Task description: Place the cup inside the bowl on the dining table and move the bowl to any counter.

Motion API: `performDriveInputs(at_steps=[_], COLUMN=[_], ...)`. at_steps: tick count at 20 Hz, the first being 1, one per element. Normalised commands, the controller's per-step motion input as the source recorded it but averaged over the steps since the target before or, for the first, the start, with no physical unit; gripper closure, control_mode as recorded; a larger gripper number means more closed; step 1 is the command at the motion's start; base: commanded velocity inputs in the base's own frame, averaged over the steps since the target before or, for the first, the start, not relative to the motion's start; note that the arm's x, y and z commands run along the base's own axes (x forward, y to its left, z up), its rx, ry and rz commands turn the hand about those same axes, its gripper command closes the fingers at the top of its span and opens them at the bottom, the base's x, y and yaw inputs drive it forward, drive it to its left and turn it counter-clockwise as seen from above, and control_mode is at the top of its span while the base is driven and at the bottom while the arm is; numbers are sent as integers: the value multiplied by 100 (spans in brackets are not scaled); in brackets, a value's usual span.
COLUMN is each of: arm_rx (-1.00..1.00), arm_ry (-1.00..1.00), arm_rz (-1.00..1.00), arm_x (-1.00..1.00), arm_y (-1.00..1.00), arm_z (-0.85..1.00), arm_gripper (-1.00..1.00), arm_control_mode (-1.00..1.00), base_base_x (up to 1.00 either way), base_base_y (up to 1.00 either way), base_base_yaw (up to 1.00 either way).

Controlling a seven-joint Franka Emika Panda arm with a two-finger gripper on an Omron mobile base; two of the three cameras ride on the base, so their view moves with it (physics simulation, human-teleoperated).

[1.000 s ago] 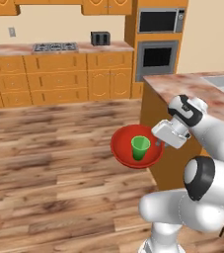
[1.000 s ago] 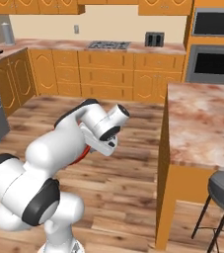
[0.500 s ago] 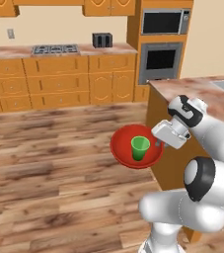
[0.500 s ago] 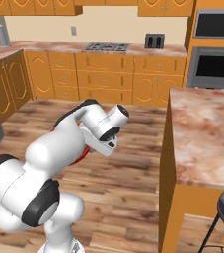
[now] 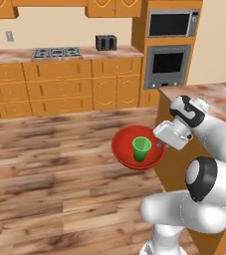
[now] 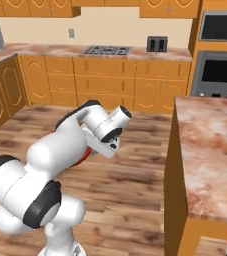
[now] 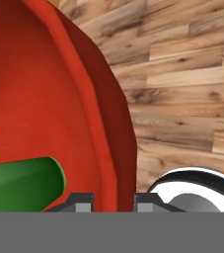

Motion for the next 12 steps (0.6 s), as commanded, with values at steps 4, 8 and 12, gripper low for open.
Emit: performDriveInputs(at_steps=[4, 8, 12], arm_rx=[0, 0, 0], arm_ry=[0, 0, 0], arm_rz=[0, 0, 0], arm_x=[0, 0, 0], arm_y=[0, 0, 0], arm_z=[0, 0, 0], arm_gripper=[100, 100, 100], arm_control_mode=[100, 100, 100], base_base_x=[64, 73, 71], base_base_y=[40, 48, 52], base_base_yaw=[-2, -2, -4])
